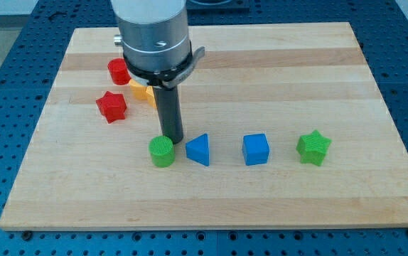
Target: Slide the green circle a bit up
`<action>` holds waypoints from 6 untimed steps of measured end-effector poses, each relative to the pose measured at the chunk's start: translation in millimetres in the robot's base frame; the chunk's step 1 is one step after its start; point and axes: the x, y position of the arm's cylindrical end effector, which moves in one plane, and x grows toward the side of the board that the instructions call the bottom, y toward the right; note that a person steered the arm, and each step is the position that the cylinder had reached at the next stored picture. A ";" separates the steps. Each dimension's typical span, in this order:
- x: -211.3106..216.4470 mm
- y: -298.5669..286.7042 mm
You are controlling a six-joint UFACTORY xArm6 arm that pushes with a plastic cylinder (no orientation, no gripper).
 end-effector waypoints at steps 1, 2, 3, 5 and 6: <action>1.1 -12.9; 0.0 -27.5; 0.2 -63.2; 63.1 -95.0; 88.1 -65.7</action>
